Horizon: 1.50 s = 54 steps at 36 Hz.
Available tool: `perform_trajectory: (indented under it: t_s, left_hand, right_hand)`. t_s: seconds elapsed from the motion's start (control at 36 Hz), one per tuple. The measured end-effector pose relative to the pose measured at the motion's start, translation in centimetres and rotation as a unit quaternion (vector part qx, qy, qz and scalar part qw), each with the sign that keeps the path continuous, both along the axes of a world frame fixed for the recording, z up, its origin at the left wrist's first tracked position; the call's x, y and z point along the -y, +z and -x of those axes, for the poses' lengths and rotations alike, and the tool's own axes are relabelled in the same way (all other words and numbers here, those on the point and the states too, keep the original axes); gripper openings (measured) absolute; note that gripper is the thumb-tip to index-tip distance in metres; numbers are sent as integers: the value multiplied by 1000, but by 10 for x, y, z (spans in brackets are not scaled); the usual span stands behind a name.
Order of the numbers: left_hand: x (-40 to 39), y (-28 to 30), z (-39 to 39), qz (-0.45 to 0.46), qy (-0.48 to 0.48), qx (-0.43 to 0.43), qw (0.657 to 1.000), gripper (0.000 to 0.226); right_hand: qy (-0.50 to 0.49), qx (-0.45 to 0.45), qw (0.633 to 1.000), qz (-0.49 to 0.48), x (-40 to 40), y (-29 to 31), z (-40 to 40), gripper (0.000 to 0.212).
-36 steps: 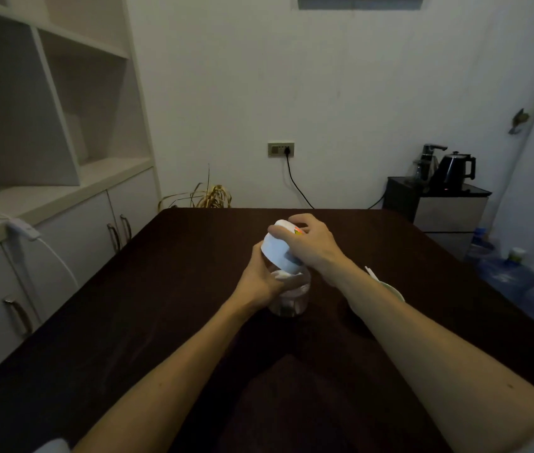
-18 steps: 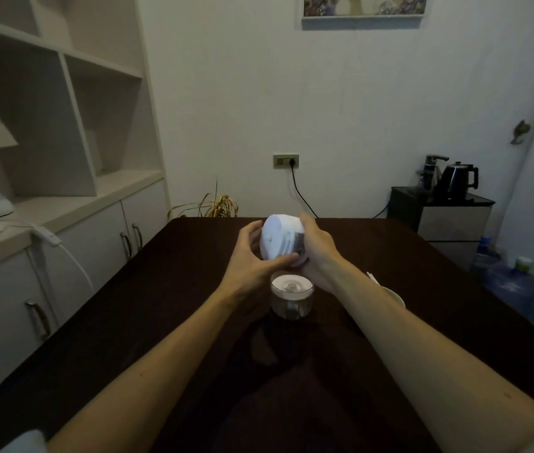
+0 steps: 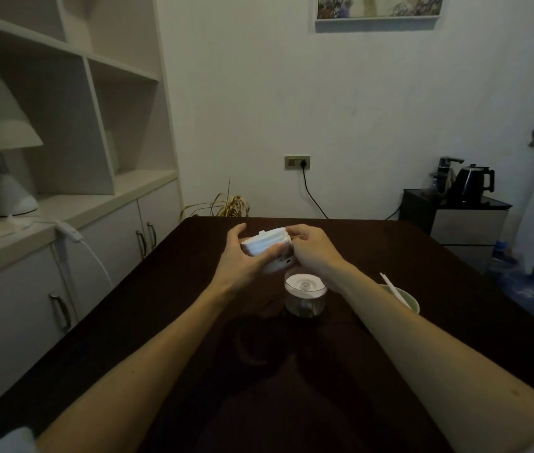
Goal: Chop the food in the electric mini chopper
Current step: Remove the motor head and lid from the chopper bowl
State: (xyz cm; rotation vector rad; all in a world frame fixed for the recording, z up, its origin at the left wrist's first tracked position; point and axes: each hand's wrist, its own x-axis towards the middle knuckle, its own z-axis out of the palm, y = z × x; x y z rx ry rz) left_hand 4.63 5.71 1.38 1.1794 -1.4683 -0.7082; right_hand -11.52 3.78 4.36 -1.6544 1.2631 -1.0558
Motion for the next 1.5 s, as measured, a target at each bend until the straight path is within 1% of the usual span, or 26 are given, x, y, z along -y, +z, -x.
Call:
perform_trajectory:
  t_s: [0.08, 0.17, 0.22, 0.25, 0.31, 0.33, 0.36, 0.42, 0.47, 0.53, 0.61, 0.78, 0.86, 1.0, 1.08, 1.17, 1.36, 1.44, 1.5]
  left_hand:
    - [2, -4, -10, -5, 15, 26, 1000, 121]
    - [3, -8, -21, -14, 27, 47, 998, 125]
    - [4, -13, -27, -17, 38, 67, 997, 125]
    - [5, -16, -30, -18, 43, 78, 996, 122]
    - [8, -22, -36, -18, 54, 102, 993, 115]
    - [10, -25, -40, -19, 60, 115, 991, 113]
    - [11, -28, -43, -21, 65, 127, 989, 113]
    - [13, -34, -50, -31, 70, 141, 987, 116]
    - [14, -39, -55, -49, 74, 145, 985, 119]
    - [14, -43, -60, -67, 75, 147, 984, 121]
    - [13, -51, -66, -84, 80, 153, 981, 122]
    - [14, -60, -75, -99, 92, 171, 976, 120]
    - [13, -61, -79, -105, 83, 174, 976, 122]
    - [14, -65, -83, -122, 75, 174, 974, 120]
    - [15, -67, -85, -132, 65, 171, 974, 117]
    - [15, -67, -85, -127, 65, 173, 975, 113]
    - [14, -67, -83, -117, 72, 173, 975, 108]
    - [13, -65, -81, -106, 73, 179, 975, 104]
    - [13, -62, -77, -78, 79, 189, 976, 98]
  right_hand:
    - [27, -45, 999, 3, 3, -3, -6, 51]
    - [44, -55, 997, -5, 4, -8, -16, 58]
    - [46, -56, 997, -8, 4, -11, -25, 55]
    - [45, -53, 998, -10, 4, -13, -29, 50]
    - [43, -50, 998, -9, 4, -16, -38, 31]
    - [47, -48, 998, -12, 4, -18, -43, 26]
    - [50, -48, 997, -18, 5, -21, -47, 28]
    - [60, -61, 996, -35, 6, -27, -54, 44]
    - [68, -72, 994, -48, 8, -34, -61, 59]
    - [77, -72, 993, -54, 9, -40, -67, 64]
    - [87, -73, 992, -64, 9, -50, -75, 63]
    - [103, -75, 989, -72, 10, -64, -86, 54]
    - [108, -89, 987, -79, 11, -70, -88, 57]
    - [117, -86, 984, -103, 14, -76, -89, 57]
    - [122, -91, 982, -108, 16, -79, -89, 62]
    - [129, -106, 981, -101, 16, -80, -89, 62]
    - [114, -150, 979, -71, 20, -80, -85, 53]
    - [108, -164, 979, -58, 20, -77, -82, 58]
    - [97, -165, 980, -47, 21, -74, -78, 61]
